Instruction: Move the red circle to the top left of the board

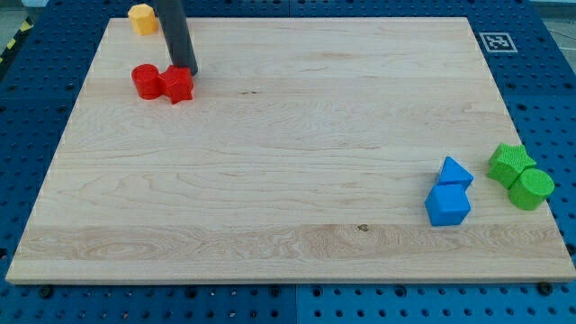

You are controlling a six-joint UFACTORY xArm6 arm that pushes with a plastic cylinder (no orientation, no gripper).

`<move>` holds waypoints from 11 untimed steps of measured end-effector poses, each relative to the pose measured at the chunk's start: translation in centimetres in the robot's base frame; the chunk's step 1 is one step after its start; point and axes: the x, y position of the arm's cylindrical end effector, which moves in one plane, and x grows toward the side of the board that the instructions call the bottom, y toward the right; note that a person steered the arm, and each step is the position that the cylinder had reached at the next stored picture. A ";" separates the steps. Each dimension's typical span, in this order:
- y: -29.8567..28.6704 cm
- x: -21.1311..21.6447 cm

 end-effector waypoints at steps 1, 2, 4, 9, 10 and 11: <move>5.5 0.7; 6.7 4.1; -0.3 7.8; -6.6 0.3; -6.6 0.2; -6.0 -0.3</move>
